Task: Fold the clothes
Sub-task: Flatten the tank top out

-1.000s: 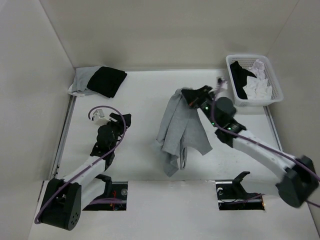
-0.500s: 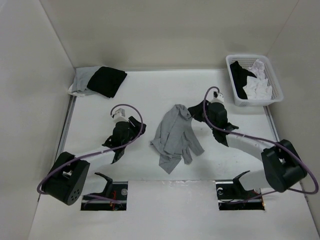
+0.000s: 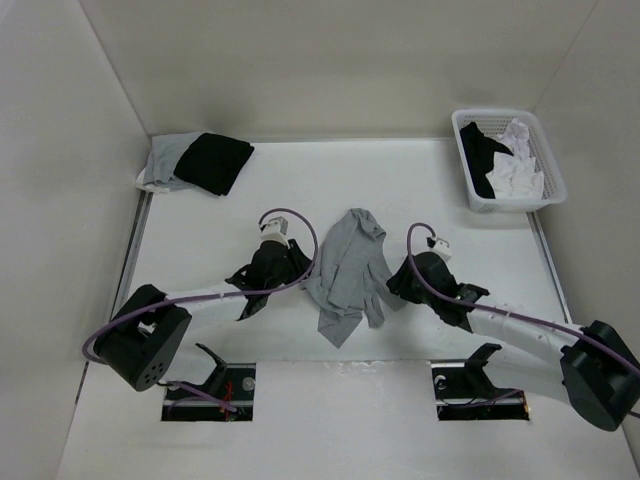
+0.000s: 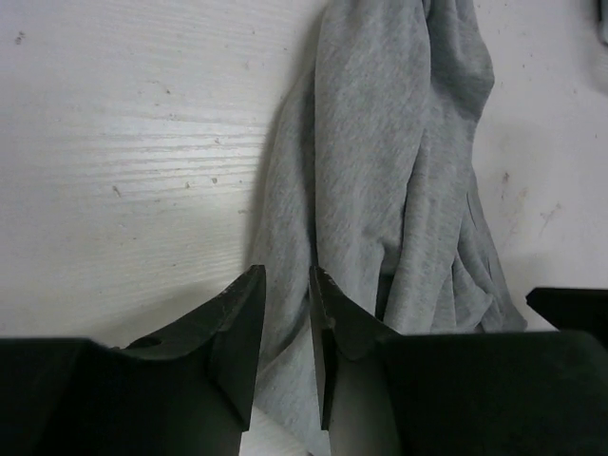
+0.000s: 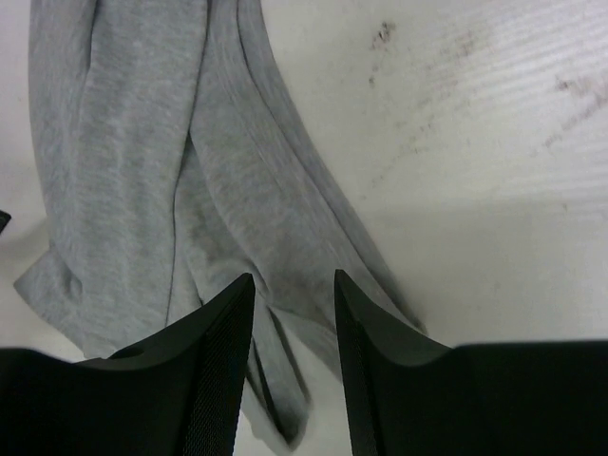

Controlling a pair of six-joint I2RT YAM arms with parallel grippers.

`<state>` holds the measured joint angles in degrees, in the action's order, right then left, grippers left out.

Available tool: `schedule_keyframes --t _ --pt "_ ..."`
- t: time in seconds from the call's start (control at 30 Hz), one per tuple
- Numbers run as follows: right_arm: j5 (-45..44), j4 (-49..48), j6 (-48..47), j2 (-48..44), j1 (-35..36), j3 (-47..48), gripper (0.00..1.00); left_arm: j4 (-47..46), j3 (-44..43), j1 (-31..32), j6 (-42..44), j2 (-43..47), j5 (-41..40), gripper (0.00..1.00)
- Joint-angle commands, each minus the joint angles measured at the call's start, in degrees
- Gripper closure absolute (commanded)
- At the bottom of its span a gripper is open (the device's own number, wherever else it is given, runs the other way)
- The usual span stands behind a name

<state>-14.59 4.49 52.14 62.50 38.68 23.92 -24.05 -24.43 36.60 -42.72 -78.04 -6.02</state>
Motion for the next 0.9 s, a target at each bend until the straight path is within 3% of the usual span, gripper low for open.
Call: schedule_keyframes --t 0.0,0.1,0.2,0.37,0.53,0.7,0.87 --pt "-5.5 10.0 7.3 -6.7 2.9 -2.6 0.56 7.7 -6.0 1.1 5.7 7.3 -11.2 0.66" --pt "-6.4 12.6 9.7 -8.1 4.2 -3.0 0.61 10.9 -10.3 7.2 11.2 9.0 -16.3 0.59" --pt "-6.9 14.1 11.0 -5.8 6.9 -1.8 0.65 14.5 -15.5 16.6 13.6 5.2 -15.3 0.64" --pt "-8.4 14.2 11.4 -5.2 7.9 -1.3 0.60 15.6 -15.9 28.1 6.4 1.5 -11.2 0.74" --pt "-10.3 14.5 11.5 -6.8 7.9 -1.7 0.58 14.4 -15.7 36.4 1.0 -2.4 -7.4 0.68" --pt "-10.7 14.5 11.6 -8.7 7.8 -2.5 0.70 13.8 -17.4 40.8 2.2 -7.3 -9.3 0.56" --pt "-11.1 14.6 12.5 -9.3 7.9 -3.4 0.68 13.1 -18.6 42.3 3.9 -12.0 -15.2 0.53"
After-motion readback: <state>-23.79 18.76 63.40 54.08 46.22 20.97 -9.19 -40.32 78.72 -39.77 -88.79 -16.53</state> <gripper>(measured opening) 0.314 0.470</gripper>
